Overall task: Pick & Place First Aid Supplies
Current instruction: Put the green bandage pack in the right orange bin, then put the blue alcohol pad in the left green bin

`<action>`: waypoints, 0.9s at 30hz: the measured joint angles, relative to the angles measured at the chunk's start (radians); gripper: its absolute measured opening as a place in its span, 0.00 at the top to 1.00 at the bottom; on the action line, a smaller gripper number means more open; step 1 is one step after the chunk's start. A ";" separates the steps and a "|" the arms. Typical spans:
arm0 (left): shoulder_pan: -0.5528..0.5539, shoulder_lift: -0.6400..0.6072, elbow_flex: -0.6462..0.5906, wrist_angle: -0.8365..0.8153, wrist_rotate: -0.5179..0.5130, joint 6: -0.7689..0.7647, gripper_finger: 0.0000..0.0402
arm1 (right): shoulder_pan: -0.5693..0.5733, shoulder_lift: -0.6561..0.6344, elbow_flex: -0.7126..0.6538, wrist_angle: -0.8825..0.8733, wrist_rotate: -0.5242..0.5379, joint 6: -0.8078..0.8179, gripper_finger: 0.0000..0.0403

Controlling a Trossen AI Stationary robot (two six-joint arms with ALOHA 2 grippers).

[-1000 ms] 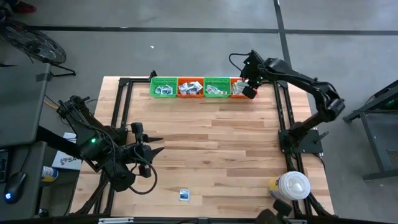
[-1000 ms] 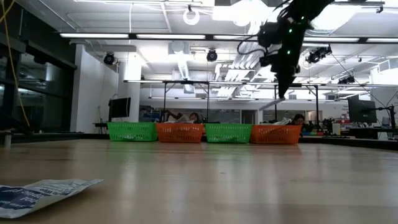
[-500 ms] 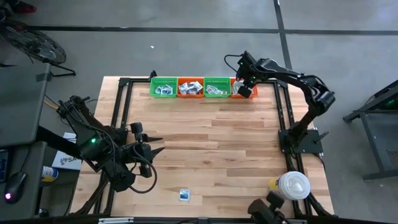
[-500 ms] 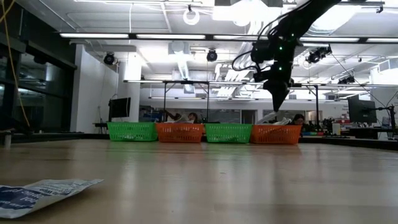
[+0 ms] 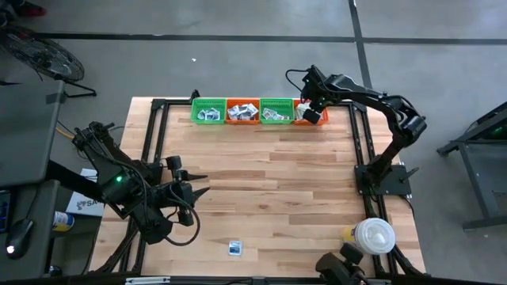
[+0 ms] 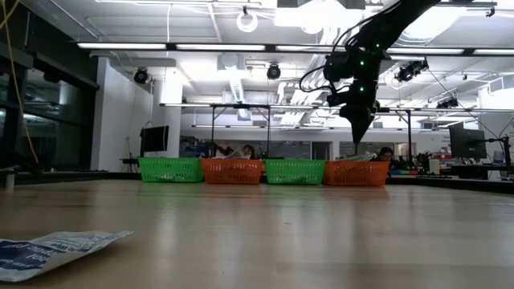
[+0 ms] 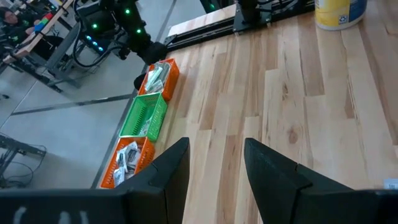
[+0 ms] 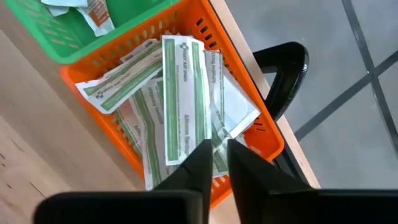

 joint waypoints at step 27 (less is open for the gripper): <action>0.038 0.122 0.000 -0.011 0.322 -0.042 0.63 | 0.113 -0.367 -0.001 -0.025 -0.058 0.153 0.70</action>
